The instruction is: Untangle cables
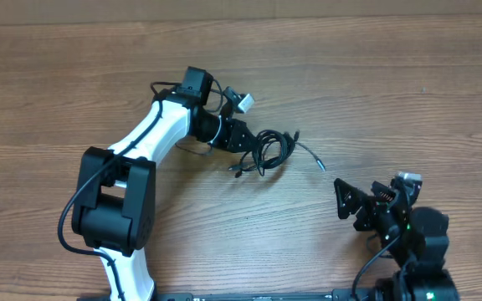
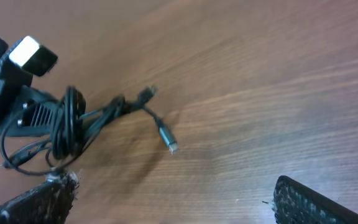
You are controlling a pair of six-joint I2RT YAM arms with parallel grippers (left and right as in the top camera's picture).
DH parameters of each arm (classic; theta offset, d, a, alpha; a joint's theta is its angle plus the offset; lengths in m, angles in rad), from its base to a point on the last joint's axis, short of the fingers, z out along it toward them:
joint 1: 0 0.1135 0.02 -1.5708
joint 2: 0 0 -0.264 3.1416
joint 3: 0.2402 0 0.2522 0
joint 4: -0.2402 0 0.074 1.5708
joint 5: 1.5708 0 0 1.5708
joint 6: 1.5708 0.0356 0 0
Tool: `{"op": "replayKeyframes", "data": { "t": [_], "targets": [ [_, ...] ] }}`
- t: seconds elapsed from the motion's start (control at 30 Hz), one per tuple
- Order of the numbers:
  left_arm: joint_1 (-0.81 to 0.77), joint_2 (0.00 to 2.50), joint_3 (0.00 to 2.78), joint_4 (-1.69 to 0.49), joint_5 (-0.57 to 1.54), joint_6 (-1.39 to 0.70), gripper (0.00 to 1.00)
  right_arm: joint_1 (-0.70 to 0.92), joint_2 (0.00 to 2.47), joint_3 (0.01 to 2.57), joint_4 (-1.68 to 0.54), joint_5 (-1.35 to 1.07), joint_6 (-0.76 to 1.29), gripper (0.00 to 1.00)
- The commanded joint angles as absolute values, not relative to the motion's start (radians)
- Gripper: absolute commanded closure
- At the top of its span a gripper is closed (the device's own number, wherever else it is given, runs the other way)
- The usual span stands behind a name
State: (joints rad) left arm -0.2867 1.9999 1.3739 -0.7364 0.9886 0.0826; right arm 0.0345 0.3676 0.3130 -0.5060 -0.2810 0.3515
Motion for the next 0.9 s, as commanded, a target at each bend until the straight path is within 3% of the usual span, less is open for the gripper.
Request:
{"op": "replayKeyframes", "data": {
  "t": [0.0,0.27,0.43,0.7,0.87],
  "targets": [
    [-0.287,1.958,1.399,-0.733,1.142,0.001,0.93,0.04,0.473,0.417,-0.533,-0.34,0.371,0.0],
    [-0.288,1.958,1.399,-0.708,1.304,-0.026,0.93,0.04,0.667,0.518,-0.404,-0.564,0.402,0.0],
    [-0.295,1.958,1.399,-0.702,1.335,-0.025,0.9,0.04,0.718,0.518,-0.289,-0.638,0.445,0.26],
    [-0.361,1.958,1.399,-0.699,1.333,0.02,0.87,0.04,0.805,0.518,-0.258,-0.668,0.528,0.36],
    [-0.398,1.958,1.399,-0.699,1.268,0.023,0.87,0.04,0.852,0.518,-0.255,-0.728,0.527,0.36]
  ]
}}
